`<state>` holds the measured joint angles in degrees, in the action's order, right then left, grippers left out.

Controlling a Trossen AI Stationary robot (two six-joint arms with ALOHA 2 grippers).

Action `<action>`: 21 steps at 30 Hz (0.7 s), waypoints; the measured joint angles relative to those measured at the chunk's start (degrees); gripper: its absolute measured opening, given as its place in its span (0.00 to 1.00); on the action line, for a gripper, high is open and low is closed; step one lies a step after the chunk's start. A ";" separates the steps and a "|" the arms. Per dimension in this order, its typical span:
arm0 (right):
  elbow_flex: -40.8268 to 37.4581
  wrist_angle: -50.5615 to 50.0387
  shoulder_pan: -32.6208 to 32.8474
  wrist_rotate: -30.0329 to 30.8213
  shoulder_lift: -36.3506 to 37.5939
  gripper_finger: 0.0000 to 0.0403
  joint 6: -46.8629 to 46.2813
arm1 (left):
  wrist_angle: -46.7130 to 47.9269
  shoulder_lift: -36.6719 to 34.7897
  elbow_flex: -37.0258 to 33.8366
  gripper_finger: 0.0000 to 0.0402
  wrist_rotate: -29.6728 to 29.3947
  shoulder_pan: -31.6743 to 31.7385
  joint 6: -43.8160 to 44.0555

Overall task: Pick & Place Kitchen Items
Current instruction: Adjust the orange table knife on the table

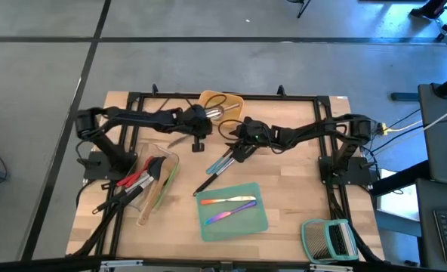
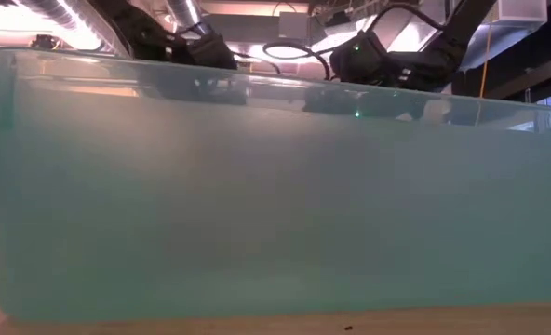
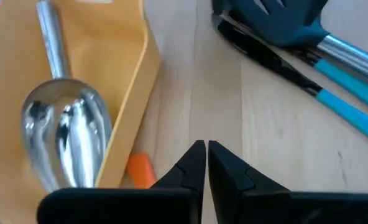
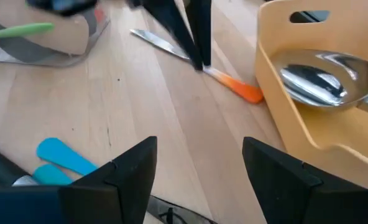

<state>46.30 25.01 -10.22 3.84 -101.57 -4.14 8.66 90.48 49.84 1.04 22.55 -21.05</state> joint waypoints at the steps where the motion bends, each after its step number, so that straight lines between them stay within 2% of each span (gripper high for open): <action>1: 0.00 0.34 0.00 -0.03 -0.17 0.60 0.00 | 1.22 -1.02 -0.04 0.03 0.07 0.00 0.28; 4: 0.02 0.13 0.02 -0.01 -0.43 0.60 0.02 | 5.03 -3.67 0.03 0.02 -0.36 0.04 0.87; 9: 0.02 -0.57 0.02 0.43 -0.43 0.60 0.02 | 10.03 -2.20 0.07 0.00 -7.20 1.20 3.06; 10: 0.02 -0.87 0.02 0.43 -0.43 0.60 0.03 | 10.18 -1.38 0.09 0.01 -6.10 1.71 3.97; 15: 0.02 -2.03 0.02 0.40 -0.43 0.60 0.83 | 5.26 2.39 0.04 0.01 6.97 1.56 6.72; 21: 0.02 -3.14 0.00 0.39 -0.43 0.60 1.85 | 0.56 4.65 0.04 0.01 8.62 -0.67 7.02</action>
<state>46.33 21.87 -10.22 4.23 -102.00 -2.29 9.22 95.13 49.89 9.66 21.88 -14.03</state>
